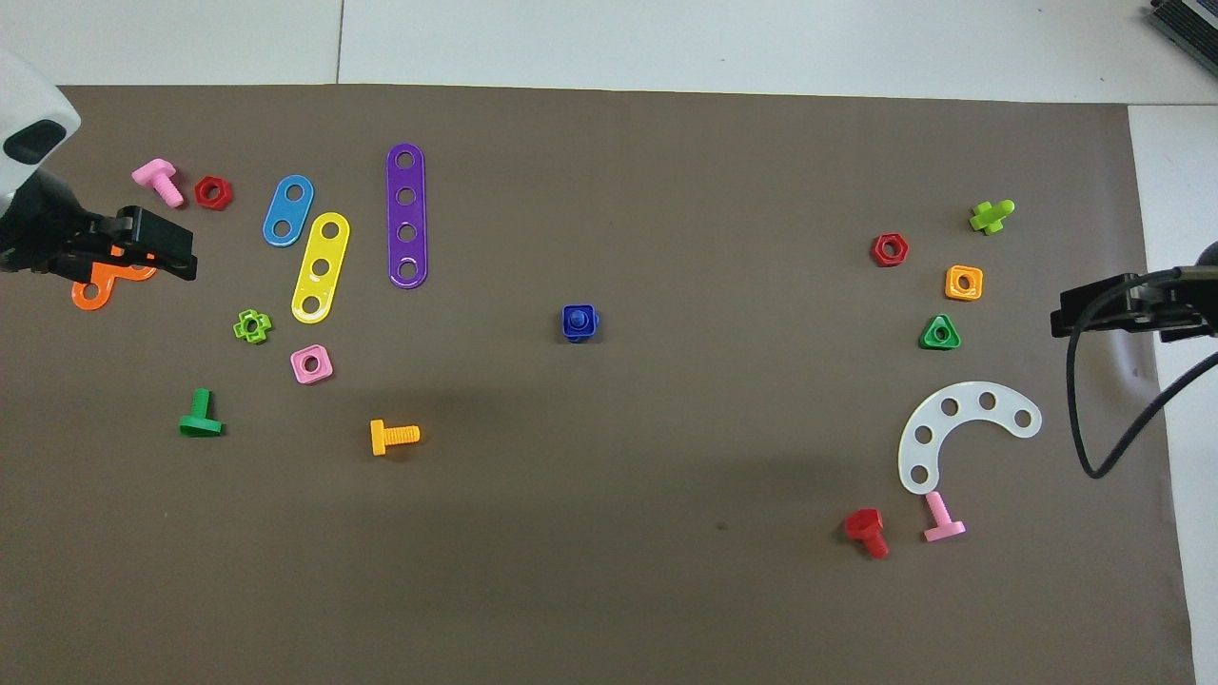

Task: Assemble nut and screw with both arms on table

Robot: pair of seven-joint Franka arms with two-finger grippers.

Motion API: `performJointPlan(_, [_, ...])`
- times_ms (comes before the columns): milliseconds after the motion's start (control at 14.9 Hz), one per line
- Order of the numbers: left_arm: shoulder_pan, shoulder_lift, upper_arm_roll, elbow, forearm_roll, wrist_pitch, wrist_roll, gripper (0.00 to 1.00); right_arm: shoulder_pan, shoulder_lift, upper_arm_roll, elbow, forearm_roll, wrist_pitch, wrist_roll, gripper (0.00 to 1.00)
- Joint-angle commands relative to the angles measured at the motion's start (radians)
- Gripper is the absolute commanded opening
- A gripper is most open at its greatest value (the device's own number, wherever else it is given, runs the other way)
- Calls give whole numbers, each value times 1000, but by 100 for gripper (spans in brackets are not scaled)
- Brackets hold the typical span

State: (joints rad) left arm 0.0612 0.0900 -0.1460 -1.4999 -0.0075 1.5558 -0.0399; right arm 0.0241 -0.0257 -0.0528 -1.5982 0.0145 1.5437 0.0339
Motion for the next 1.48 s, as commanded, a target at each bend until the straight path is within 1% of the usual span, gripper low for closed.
performJointPlan(0, [-4,-76,-1,-108,-2,24,9,100,-4,-25,1,-28,16,7,-6,100])
performJointPlan(201, [-11,-70,-3,-97,0,52,9,100,-4,-25,1,-28,15,7,-6,100])
performJointPlan(403, [-11,-66,-3,-97,0,118,12,100,-4,-25,1,-28,15,7,-6,100])
performJointPlan(470, [-6,-65,-3,-97,-2,122,15,100,-3,-25,1,-28,15,7,-6,100])
performJointPlan(1209, [-8,-69,-3,-102,0,119,17,100,-3,-25,1,-28,16,7,-6,100])
performJointPlan(1410, [-9,-72,-3,-105,0,106,60,100,-4,-25,1,-28,16,7,-6,100])
